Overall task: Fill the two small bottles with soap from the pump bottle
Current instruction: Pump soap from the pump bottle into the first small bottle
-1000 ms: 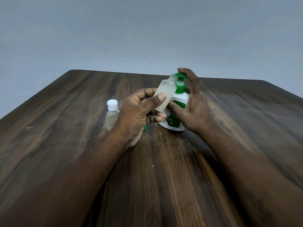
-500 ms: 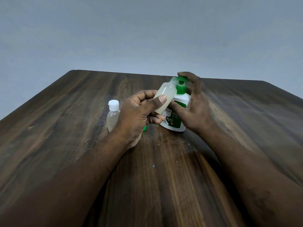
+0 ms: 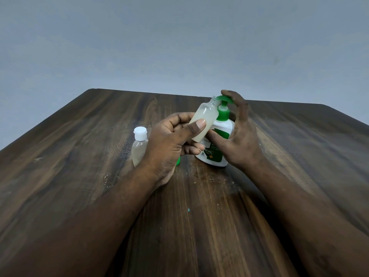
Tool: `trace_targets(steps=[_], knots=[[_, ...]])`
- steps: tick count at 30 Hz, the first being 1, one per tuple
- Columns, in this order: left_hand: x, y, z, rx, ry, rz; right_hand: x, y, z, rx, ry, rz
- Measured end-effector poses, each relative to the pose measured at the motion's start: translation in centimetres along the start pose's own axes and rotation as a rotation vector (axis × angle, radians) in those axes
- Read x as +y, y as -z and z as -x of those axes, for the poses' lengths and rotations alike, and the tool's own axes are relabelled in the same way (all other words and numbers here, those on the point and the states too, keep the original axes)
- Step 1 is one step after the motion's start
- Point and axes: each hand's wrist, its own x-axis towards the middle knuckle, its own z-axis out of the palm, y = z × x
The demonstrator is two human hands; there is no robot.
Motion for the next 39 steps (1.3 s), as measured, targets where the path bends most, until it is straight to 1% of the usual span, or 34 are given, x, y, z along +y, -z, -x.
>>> trace_targets(steps=[7,19,28,39], knots=[[0.0,-0.04,0.04,-0.001,0.008,-0.012,0.01,-0.09,0.06,0.019,-0.018,0.017],[0.15,-0.06,0.03,0.001,0.005,-0.011,-0.25,0.0,0.01,-0.005,-0.009,0.014],[0.1,-0.08,0.23,0.003,0.011,-0.018,-0.12,-0.23,0.13,0.035,-0.021,0.027],[0.17,-0.17,0.04,0.01,0.009,-0.01,-0.32,-0.18,0.02,0.001,-0.008,0.011]])
